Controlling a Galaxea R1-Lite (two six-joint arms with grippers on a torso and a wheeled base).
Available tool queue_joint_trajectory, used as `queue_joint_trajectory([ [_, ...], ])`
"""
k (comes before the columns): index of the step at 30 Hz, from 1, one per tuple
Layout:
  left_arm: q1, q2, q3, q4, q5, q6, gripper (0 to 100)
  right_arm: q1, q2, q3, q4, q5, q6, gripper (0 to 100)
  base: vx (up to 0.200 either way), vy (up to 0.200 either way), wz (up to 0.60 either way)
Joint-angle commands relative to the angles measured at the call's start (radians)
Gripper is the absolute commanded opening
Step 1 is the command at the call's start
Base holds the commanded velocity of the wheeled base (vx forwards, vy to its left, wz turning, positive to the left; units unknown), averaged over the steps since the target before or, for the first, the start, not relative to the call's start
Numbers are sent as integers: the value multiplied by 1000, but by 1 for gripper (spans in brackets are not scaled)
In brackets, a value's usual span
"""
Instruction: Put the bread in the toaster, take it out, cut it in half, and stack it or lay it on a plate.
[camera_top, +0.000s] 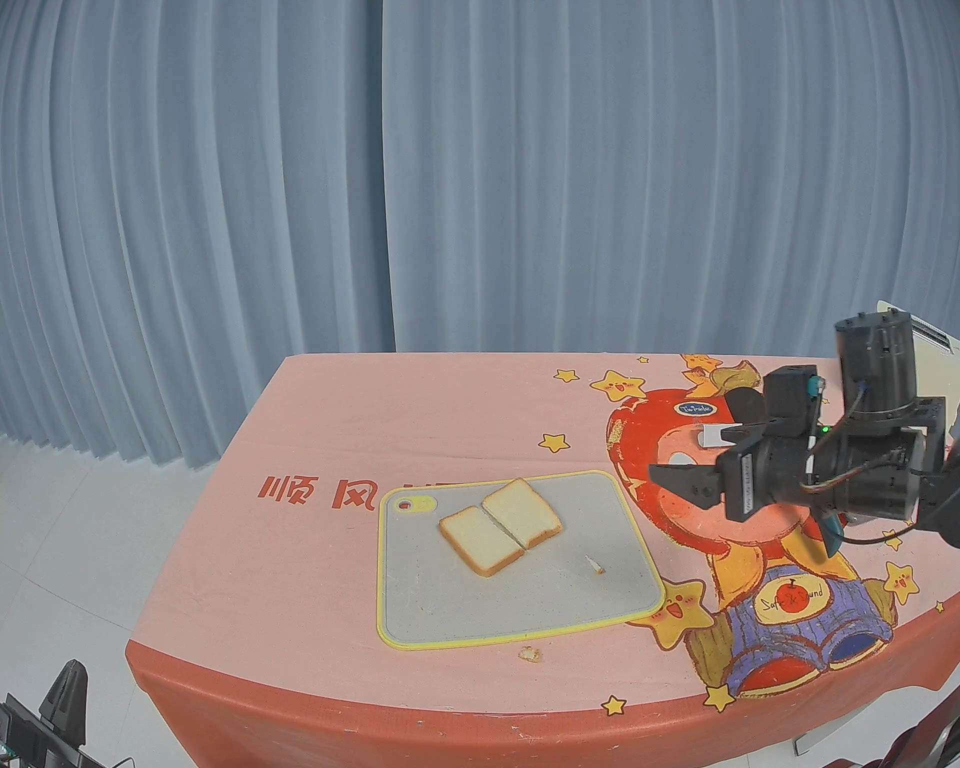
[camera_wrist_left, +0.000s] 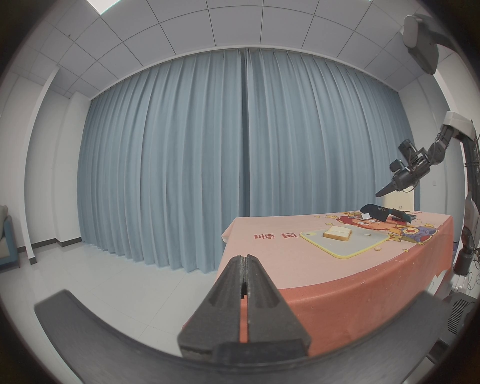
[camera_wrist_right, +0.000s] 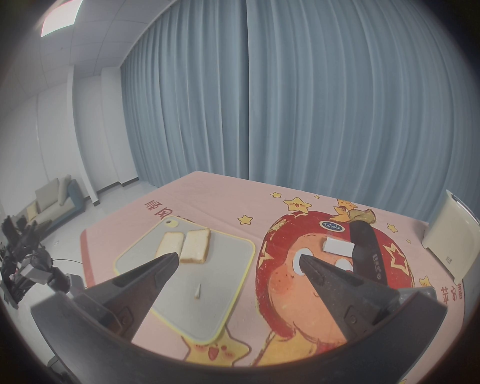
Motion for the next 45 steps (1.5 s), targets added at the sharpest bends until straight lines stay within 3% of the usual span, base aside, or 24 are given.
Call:
queue_joint_trajectory([
  [1,0,1,18,-1,-1,0,0,51,155,-89,-8,-60,4,100,0,0,0],
  [7,0,1,18,-1,1,0,0,71,219,-141,-8,-86,4,100,0,0,0],
  [8,0,1,18,-1,1,2,0,91,284,-195,-9,-108,6,100,0,0,0],
  [11,0,1,18,-1,1,0,0,95,335,-231,-11,-122,18,100,0,0,0],
  [19,0,1,18,-1,1,2,0,105,439,-256,-77,-135,16,100,0,0,0],
  [28,0,1,18,-1,1,2,0,102,499,-296,-78,-142,15,100,0,0,0],
  [34,0,1,18,-1,2,2,0,97,522,-297,-80,-172,13,100,0,0,0],
  [45,0,1,18,-1,2,2,0,105,526,-302,-80,-175,16,100,0,0,0],
])
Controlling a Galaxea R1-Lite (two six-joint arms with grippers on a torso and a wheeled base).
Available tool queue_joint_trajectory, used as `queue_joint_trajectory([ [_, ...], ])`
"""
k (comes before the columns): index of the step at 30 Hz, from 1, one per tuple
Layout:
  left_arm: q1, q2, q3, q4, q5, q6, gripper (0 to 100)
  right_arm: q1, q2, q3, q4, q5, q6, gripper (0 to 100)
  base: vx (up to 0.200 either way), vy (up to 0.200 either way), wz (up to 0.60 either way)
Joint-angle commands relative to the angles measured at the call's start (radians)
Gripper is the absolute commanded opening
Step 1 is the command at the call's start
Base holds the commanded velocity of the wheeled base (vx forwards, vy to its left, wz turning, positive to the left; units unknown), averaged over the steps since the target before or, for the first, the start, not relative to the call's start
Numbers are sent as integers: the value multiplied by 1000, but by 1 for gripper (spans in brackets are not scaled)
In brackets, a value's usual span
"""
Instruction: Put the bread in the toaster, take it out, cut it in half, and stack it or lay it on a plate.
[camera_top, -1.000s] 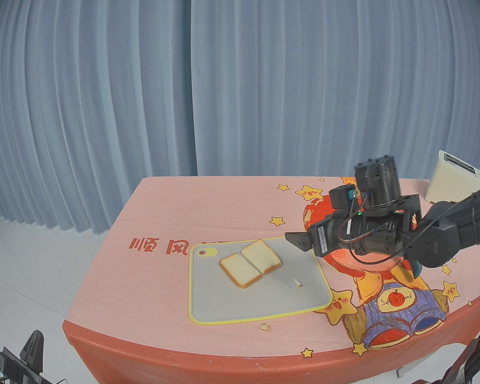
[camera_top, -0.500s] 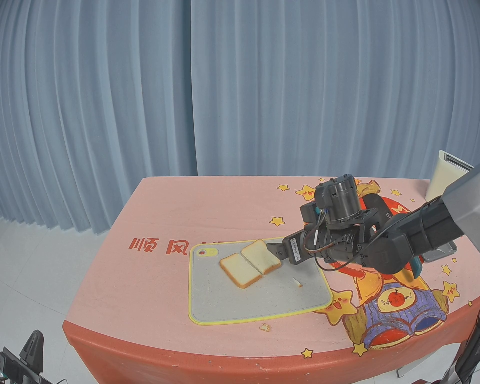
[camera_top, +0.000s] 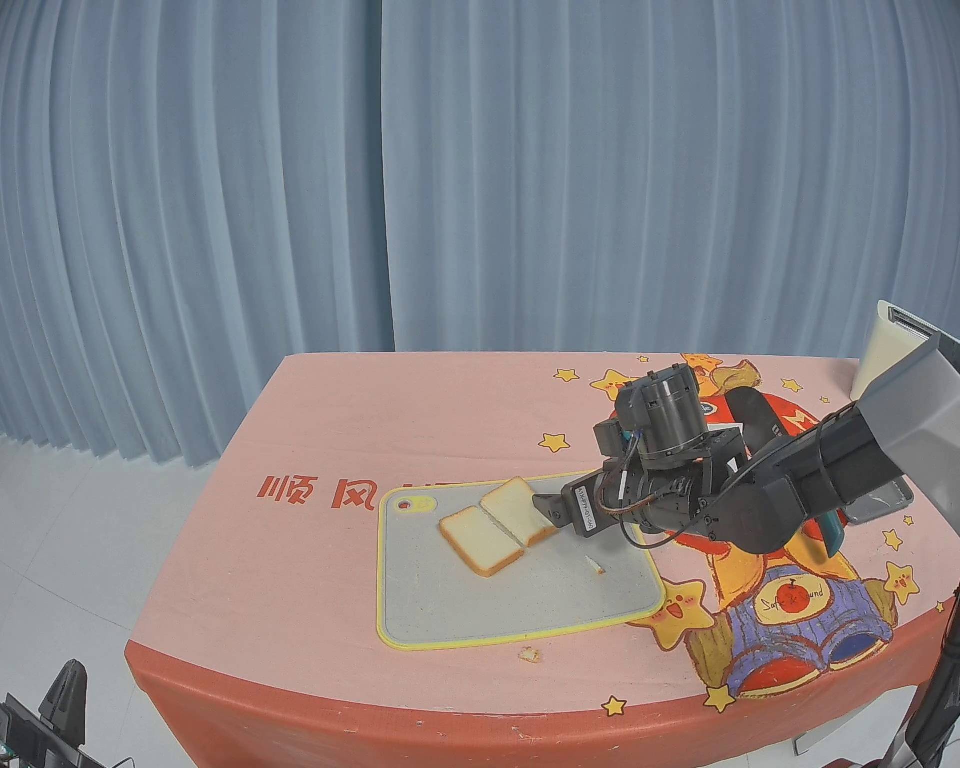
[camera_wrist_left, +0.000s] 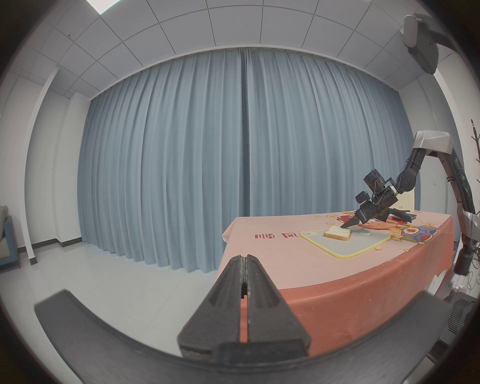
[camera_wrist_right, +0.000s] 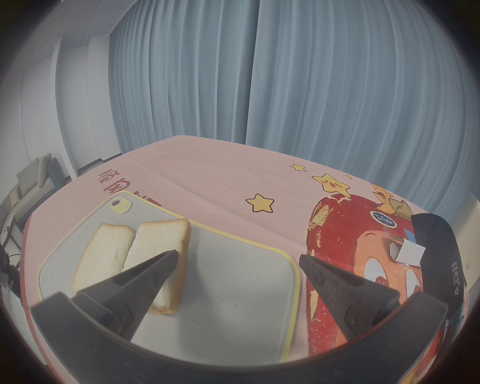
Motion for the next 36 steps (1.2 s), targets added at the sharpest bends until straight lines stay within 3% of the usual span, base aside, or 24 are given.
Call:
queue_joint_trajectory([
  [1,0,1,18,-1,0,0,0,6,-5,1,1,0,1,100,0,0,0],
  [24,0,1,18,-1,0,0,0,21,-14,23,1,0,4,100,0,0,0],
  [28,0,1,18,-1,0,0,0,21,-8,23,2,-24,6,100,0,0,0],
  [36,0,1,18,-1,0,0,0,23,-11,55,4,-29,4,100,0,0,0],
])
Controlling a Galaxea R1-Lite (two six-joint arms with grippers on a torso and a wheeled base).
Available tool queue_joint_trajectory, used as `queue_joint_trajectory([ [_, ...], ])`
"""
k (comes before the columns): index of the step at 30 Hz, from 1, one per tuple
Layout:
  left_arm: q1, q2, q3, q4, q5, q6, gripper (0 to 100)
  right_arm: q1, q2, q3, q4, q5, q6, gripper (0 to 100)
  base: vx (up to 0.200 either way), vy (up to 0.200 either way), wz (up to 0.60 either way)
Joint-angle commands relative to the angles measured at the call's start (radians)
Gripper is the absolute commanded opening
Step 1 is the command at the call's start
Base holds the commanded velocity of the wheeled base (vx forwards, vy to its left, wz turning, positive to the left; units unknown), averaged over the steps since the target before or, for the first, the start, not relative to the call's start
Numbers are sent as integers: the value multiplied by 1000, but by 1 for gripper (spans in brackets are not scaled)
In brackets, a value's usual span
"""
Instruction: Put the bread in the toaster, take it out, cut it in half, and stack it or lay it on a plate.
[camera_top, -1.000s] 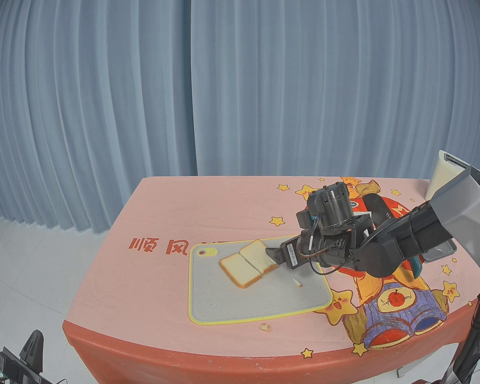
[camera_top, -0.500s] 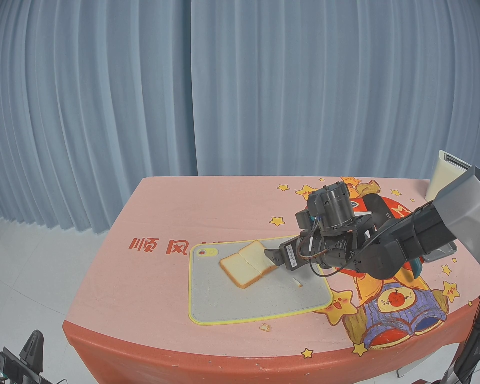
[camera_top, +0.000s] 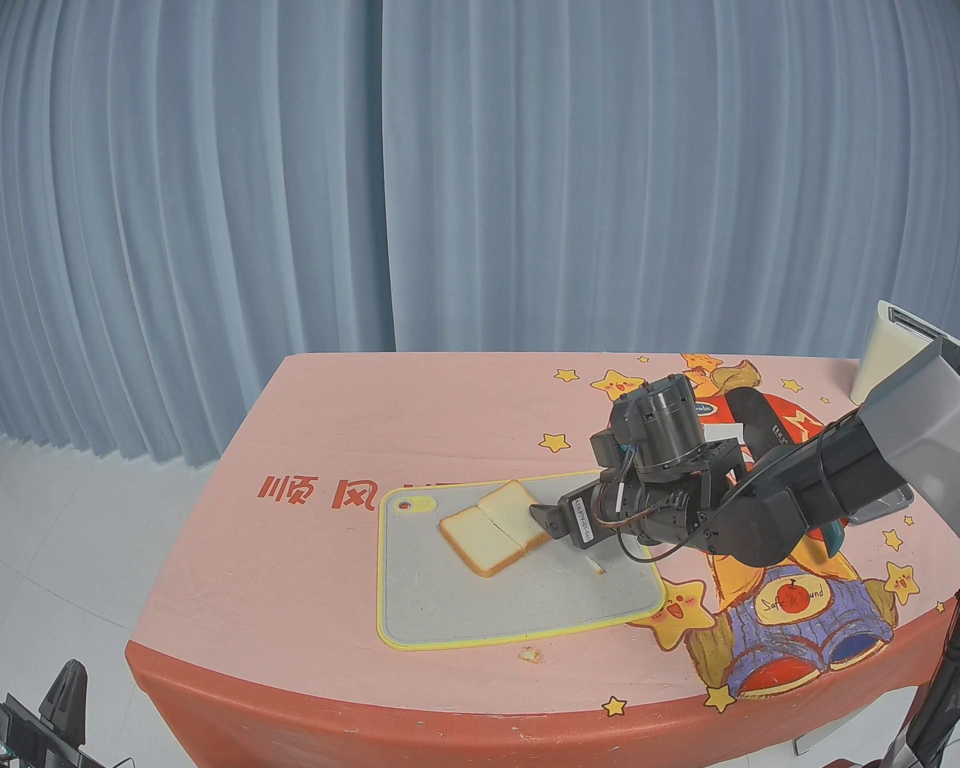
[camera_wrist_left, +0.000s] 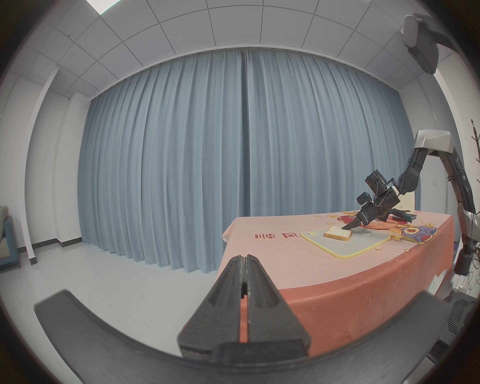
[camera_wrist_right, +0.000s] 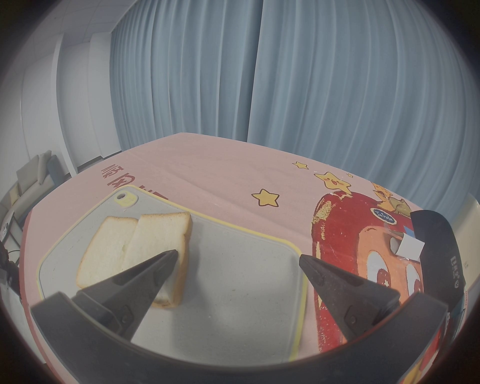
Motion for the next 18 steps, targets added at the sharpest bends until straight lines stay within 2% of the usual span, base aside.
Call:
queue_joint_trajectory([
  [1,0,1,18,0,0,0,0,4,-1,31,4,-2,-2,0,0,0,0],
  [18,0,1,18,0,0,0,0,23,-65,27,2,0,4,0,0,0,0],
])
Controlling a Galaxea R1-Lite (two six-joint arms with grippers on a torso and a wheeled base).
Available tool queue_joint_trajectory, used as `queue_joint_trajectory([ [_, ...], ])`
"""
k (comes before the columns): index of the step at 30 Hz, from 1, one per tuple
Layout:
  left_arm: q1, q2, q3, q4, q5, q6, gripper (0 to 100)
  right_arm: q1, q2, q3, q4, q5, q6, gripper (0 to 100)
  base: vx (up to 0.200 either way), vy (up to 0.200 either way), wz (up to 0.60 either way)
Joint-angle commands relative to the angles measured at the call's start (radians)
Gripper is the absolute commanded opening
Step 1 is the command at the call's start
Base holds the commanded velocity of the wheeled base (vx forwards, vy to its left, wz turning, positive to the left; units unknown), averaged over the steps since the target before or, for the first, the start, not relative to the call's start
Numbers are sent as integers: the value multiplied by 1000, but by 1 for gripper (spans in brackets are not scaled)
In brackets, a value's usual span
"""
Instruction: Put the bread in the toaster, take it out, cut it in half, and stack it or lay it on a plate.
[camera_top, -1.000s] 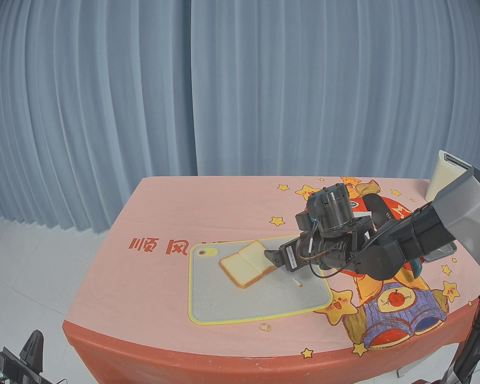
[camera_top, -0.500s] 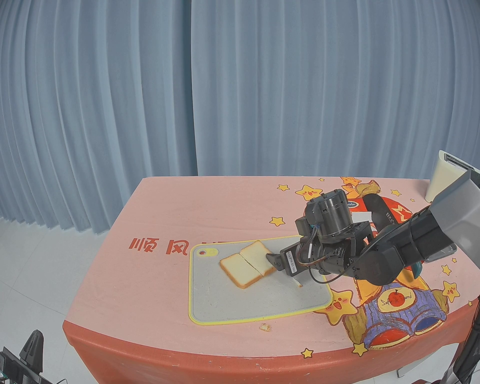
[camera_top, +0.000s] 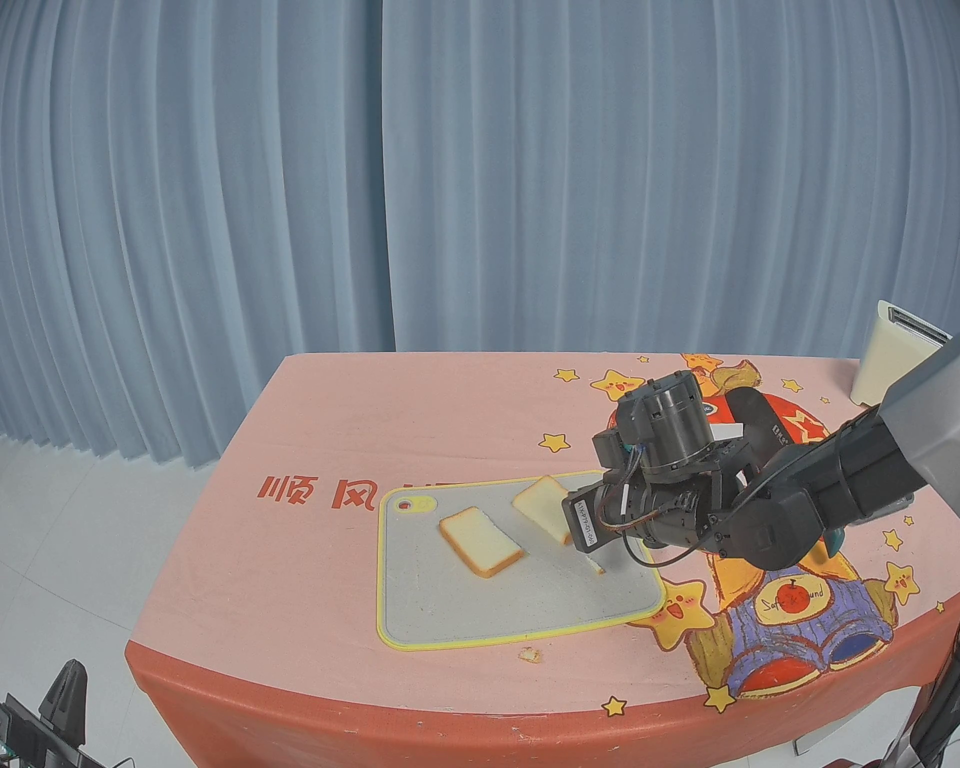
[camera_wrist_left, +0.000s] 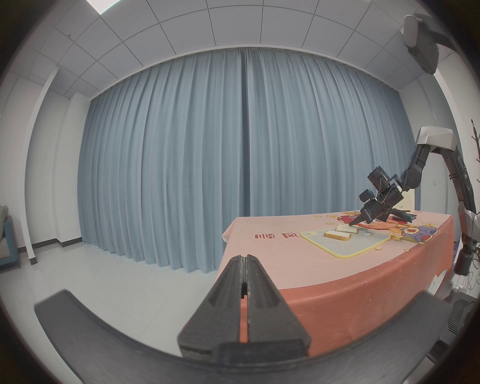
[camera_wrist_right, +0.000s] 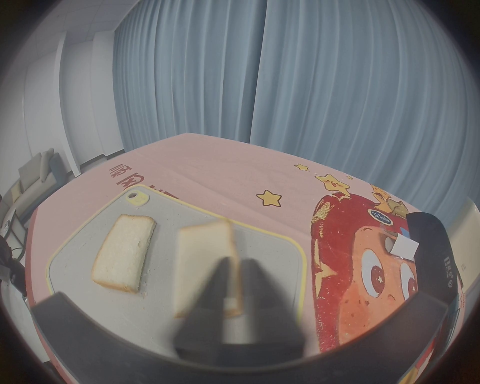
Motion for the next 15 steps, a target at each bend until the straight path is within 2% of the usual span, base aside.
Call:
queue_joint_trajectory([
  [1,0,1,18,0,0,0,0,1,-18,7,-9,0,2,0,0,0,0],
  [15,0,1,18,0,0,0,0,7,-33,-1,-10,-3,11,0,0,0,0],
])
